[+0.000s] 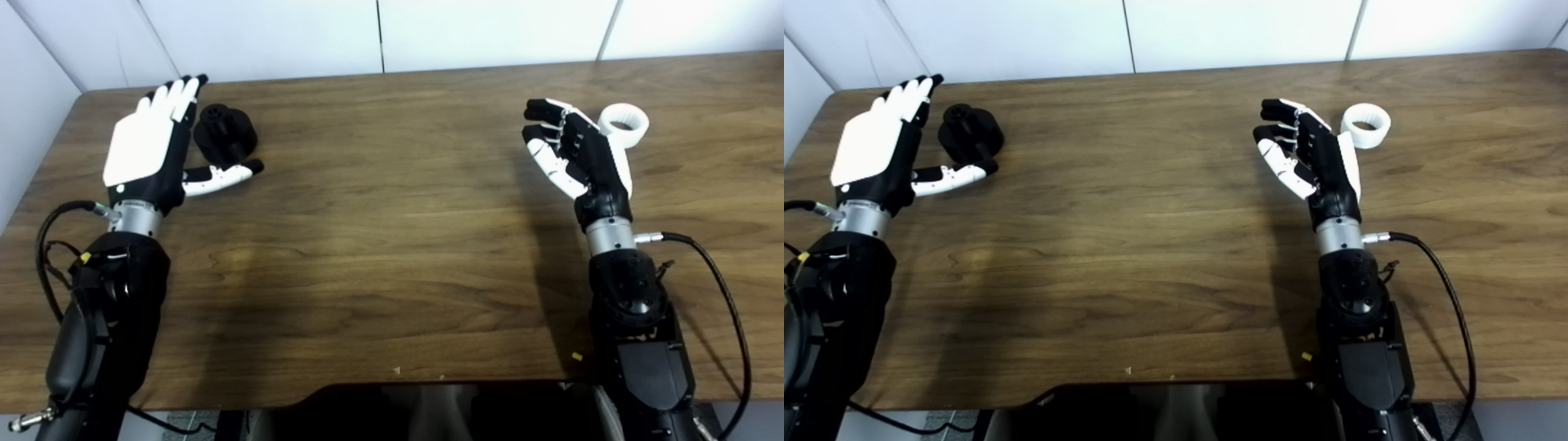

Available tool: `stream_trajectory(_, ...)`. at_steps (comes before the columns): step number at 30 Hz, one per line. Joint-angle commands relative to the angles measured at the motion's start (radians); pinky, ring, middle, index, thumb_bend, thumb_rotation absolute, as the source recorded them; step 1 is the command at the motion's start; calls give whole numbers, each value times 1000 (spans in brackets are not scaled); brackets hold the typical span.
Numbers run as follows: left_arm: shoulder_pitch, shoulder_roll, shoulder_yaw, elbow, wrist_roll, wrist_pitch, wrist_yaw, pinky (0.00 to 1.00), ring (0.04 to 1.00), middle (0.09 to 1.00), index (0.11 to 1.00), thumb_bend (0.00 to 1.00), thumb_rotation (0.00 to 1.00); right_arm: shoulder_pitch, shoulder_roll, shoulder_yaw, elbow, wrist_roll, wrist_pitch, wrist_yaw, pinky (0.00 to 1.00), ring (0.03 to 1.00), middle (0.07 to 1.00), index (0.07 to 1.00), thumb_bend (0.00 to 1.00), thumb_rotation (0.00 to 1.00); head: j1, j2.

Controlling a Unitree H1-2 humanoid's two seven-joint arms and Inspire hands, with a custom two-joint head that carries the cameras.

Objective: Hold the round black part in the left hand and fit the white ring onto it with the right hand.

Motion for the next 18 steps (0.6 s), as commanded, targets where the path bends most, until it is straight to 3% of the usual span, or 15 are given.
stream_trajectory(1,-52,34,21,0,25,3,39,1000,1000,1000,984,973,624,-43,0,-2,-29,-1,-24,-2,624,701,745,731,540,469,0,1)
stream_trajectory(18,-90,24,23,144,29,9,113,1000,1000,1000,1000,959,601,-36,-1,-8,-32,6,-25,1,621,697,744,727,546,466,1,5)
